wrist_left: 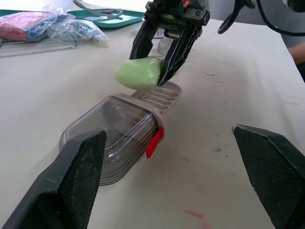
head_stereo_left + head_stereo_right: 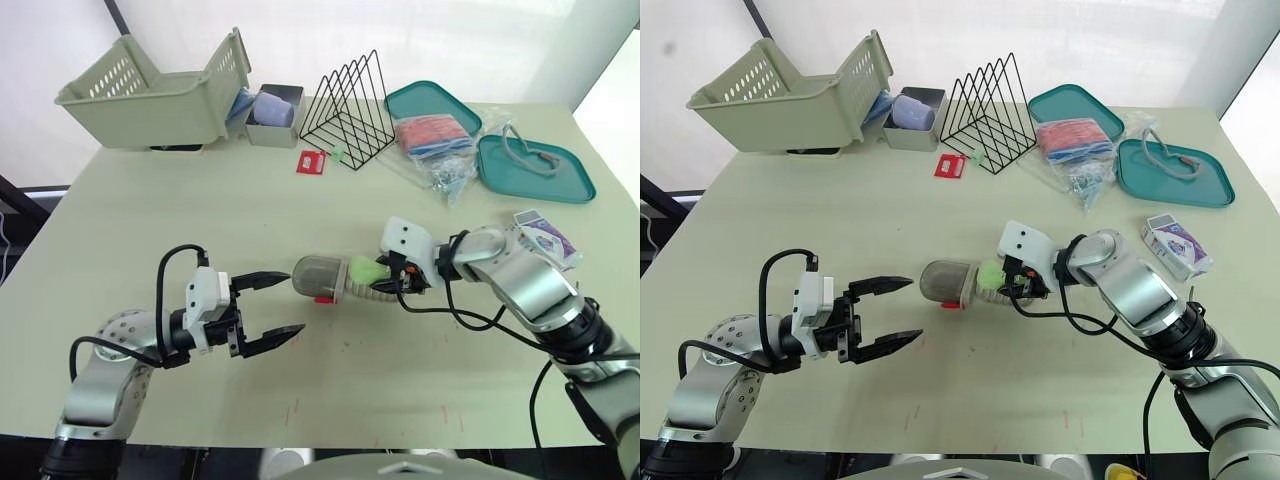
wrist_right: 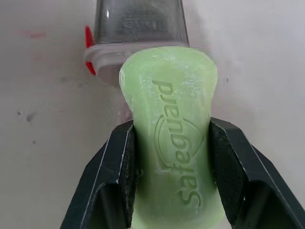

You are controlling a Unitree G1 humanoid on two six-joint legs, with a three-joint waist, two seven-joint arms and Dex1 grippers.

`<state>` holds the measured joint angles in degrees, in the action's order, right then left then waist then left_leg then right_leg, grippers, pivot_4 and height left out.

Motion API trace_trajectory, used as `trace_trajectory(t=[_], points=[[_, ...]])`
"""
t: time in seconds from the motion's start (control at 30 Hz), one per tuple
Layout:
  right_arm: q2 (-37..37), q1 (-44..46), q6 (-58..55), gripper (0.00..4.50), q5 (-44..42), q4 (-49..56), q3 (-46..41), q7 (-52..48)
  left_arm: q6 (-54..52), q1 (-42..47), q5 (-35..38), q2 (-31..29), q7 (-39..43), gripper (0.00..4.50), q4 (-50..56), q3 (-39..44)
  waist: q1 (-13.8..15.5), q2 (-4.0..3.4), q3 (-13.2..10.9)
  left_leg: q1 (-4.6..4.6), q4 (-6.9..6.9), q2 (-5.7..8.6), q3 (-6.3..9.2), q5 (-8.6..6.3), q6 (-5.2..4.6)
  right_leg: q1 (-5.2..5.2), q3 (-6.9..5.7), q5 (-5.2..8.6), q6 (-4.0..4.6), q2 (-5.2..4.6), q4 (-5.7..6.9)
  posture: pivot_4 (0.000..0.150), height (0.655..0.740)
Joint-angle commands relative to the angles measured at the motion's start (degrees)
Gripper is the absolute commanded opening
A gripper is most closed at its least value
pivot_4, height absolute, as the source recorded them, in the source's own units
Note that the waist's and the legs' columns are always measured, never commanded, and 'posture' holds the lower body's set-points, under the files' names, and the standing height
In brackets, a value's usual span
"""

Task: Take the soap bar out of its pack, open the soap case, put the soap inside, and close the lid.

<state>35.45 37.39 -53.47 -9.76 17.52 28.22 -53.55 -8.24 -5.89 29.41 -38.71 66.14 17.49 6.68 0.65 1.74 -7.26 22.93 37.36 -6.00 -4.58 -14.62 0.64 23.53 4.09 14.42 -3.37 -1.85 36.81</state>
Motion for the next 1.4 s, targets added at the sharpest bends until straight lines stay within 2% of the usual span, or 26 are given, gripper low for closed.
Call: trace_trajectory(t=[0.03, 0.17, 0.33, 0.4, 0.5, 0.67, 0.77, 0.87, 1.03, 1.23, 1.4], points=[[1.6, -0.6, 1.8, 4.47, -1.6, 2.8, -3.5, -0.8, 2.1, -0.2, 0.2, -0.2, 0.4, 4.50, 0.7, 0.7, 0.1, 0.00, 0.0, 0.00, 0.00, 0.00, 0.00, 0.00, 0.00, 0.00, 0.00, 0.00, 0.00, 0.00, 0.00, 0.150, 0.7400], [2.7, -6.7, 4.5, 4.47, -7.0, 6.7, -13.7, -1.0, 3.8, 1.7, -0.8, 0.0, 0.8, 4.50, -1.5, 0.1, 0.1, 0.01, 0.0, 0.01, 0.00, 0.00, 0.00, 0.00, 0.00, 0.00, 0.00, 0.00, 0.00, -0.02, -0.02, 0.150, 0.7400], [2.3, -20.5, 13.6, 4.47, -14.5, 10.8, -28.2, -2.9, 5.4, 4.9, -2.5, -1.1, 2.8, 4.50, -2.6, -2.1, 0.3, 0.07, 0.0, 0.06, -0.04, 0.01, 0.07, 0.00, 0.00, -0.06, -0.11, 0.00, -0.01, -0.04, -0.13, 0.150, 0.7400], [1.7, -29.7, 20.2, 4.47, -16.9, 12.8, -33.8, -5.6, 3.3, 9.2, -3.1, -1.5, 2.8, 4.50, -3.2, -3.7, -0.2, 0.03, 0.0, 0.05, -0.02, 0.02, 0.07, 0.00, 0.00, -0.07, -0.10, 0.00, -0.02, -0.04, -0.12, 0.150, 0.7400], [0.5, -38.4, 26.6, 4.47, -17.9, 13.2, -37.8, -8.0, 1.8, 15.2, -4.5, -2.4, 4.2, 4.50, -4.8, -6.3, 0.6, 0.08, 0.0, 0.01, -0.09, 0.01, 0.17, 0.00, 0.00, -0.07, -0.10, 0.00, -0.02, 0.04, -0.04, 0.150, 0.7400], [-0.3, -49.9, 41.7, 4.47, -16.7, 9.3, -41.5, -13.6, 1.1, 28.8, -8.4, -3.1, 8.1, 4.50, -12.0, -11.6, 0.0, 0.06, 0.0, -0.04, -0.04, 0.03, 0.37, 0.00, 0.00, -0.24, -0.22, 0.03, -0.12, 0.07, -0.03, 0.150, 0.7400], [0.0, -52.6, 47.2, 4.47, -16.7, 6.7, -41.9, -15.3, 1.3, 34.2, -9.7, -3.4, 11.2, 4.50, -16.3, -14.0, -0.2, 0.05, 0.0, -0.15, -0.02, 0.06, 0.42, 0.00, 0.00, -0.34, -0.18, 0.04, -0.13, 0.12, -0.04, 0.150, 0.7400], [0.4, -54.7, 51.3, 4.47, -16.9, 3.8, -42.4, -16.9, 4.2, 39.8, -14.2, -4.8, 17.2, 4.50, -21.9, -18.7, 0.0, 0.04, 0.0, -0.17, -0.04, 0.05, 0.43, 0.00, 0.00, -0.33, -0.15, 0.04, -0.13, 0.15, -0.03, 0.150, 0.7400], [0.5, -55.6, 53.9, 4.47, -17.6, 2.4, -41.6, -17.0, 8.9, 46.6, -19.7, -3.9, 21.6, 4.50, -31.2, -23.3, 0.2, 0.03, 0.0, -0.14, 0.00, 0.06, 0.42, 0.00, 0.00, -0.34, -0.15, 0.04, -0.13, 0.14, -0.05, 0.150, 0.7400], [0.1, -56.9, 55.9, 4.47, -17.1, 1.8, -40.5, -16.2, 9.9, 50.8, -22.6, -1.4, 23.1, 4.50, -35.7, -25.8, 0.3, 0.04, 0.0, -0.10, 0.02, 0.06, 0.43, 0.00, 0.00, -0.34, -0.15, 0.04, -0.13, 0.13, -0.05, 0.150, 0.7400], [0.2, -57.9, 56.9, 4.47, -16.9, 1.7, -40.3, -15.4, 9.3, 51.4, -24.9, -2.0, 24.0, 4.50, -37.0, -27.3, 0.2, 0.03, 0.0, -0.12, 0.02, 0.06, 0.44, 0.00, 0.00, -0.34, -0.15, 0.04, -0.13, 0.14, -0.03, 0.150, 0.7400]])
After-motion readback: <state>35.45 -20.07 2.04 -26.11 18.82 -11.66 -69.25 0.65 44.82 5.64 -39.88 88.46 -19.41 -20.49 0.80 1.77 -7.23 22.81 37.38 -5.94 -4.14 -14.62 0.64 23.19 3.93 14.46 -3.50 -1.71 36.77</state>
